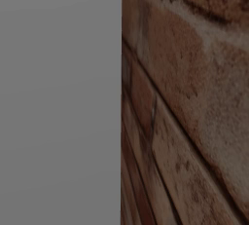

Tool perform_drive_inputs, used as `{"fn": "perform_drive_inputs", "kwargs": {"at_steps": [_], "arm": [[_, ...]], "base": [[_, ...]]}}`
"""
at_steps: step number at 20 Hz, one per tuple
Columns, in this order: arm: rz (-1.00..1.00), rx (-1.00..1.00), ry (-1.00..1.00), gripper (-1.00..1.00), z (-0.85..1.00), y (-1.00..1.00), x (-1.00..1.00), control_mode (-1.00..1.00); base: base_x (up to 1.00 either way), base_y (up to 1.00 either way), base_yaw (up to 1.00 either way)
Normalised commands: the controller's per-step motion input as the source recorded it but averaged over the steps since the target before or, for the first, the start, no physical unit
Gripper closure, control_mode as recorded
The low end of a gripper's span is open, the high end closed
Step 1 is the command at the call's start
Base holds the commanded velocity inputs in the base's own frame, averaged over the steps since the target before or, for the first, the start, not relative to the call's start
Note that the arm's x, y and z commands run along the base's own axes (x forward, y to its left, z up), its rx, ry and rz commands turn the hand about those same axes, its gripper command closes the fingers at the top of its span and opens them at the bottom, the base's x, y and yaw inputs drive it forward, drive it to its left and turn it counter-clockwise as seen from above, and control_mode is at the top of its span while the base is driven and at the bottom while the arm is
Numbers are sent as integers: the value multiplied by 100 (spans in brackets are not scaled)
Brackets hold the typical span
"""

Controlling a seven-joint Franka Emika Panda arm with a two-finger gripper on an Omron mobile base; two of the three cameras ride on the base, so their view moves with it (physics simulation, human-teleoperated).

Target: Start the toaster. Once the lever pops up, take the bread to the plate on the dining counter.

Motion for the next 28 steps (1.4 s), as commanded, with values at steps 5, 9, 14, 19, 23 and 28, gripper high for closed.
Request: {"fn": "perform_drive_inputs", "kwargs": {"at_steps": [5, 9, 14, 19, 23, 28], "arm": [[0, 0, 0, -100, 0, 0, 0, -100], [0, 0, 0, -100, 0, 0, 0, -100], [0, 0, 0, -100, 0, 0, 0, -100], [0, 0, 0, -100, 0, 0, 0, -100], [0, 0, 0, -100, 0, 0, 0, -100], [0, 0, 0, -100, 0, 0, 0, -100]], "base": [[0, 0, 0], [0, 0, 0], [0, 0, 0], [0, 0, 0], [0, 0, 0], [0, 0, 0]]}}
